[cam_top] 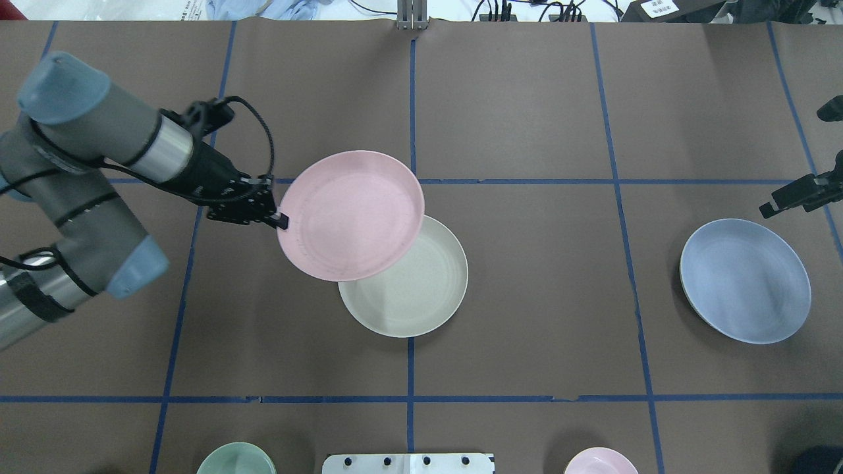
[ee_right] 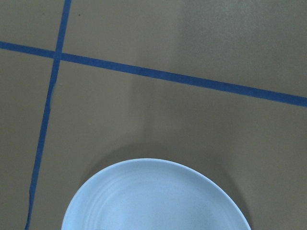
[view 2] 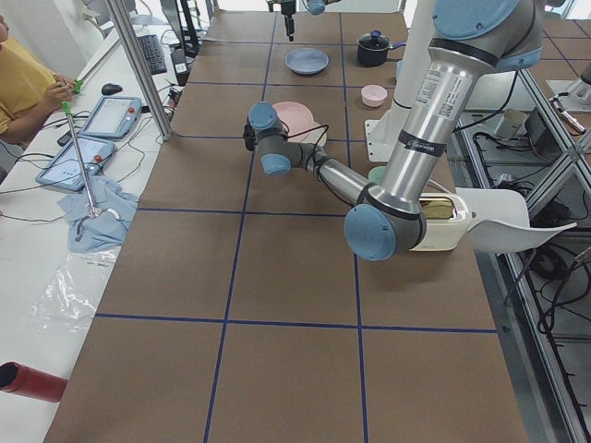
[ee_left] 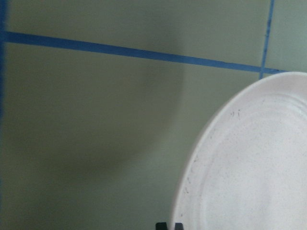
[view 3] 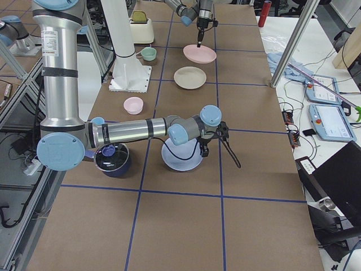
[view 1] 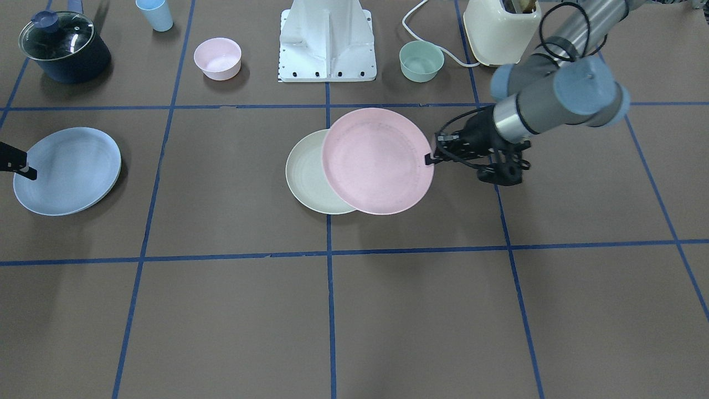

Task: Stack three plates with pink and blue
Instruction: 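Grip the pink plate rim with the left gripper and lower it onto the cream plate, then open the left gripper and lift it away while the right gripper reaches the blue plate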

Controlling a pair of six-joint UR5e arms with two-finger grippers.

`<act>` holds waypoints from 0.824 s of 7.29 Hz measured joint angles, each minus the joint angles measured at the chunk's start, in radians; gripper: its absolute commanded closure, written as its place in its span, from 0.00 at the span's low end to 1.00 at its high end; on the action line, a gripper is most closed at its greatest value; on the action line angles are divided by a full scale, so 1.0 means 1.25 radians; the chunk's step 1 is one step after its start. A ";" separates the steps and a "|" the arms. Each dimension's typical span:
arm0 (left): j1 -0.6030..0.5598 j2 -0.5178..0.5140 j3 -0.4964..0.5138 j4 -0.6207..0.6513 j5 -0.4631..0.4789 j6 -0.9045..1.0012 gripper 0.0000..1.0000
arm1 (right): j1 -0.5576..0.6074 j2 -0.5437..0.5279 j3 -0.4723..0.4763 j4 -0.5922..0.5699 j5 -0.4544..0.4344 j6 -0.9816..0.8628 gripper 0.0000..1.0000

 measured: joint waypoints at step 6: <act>0.123 -0.028 0.002 0.001 0.202 -0.032 0.00 | -0.006 -0.014 -0.002 0.022 0.004 0.002 0.00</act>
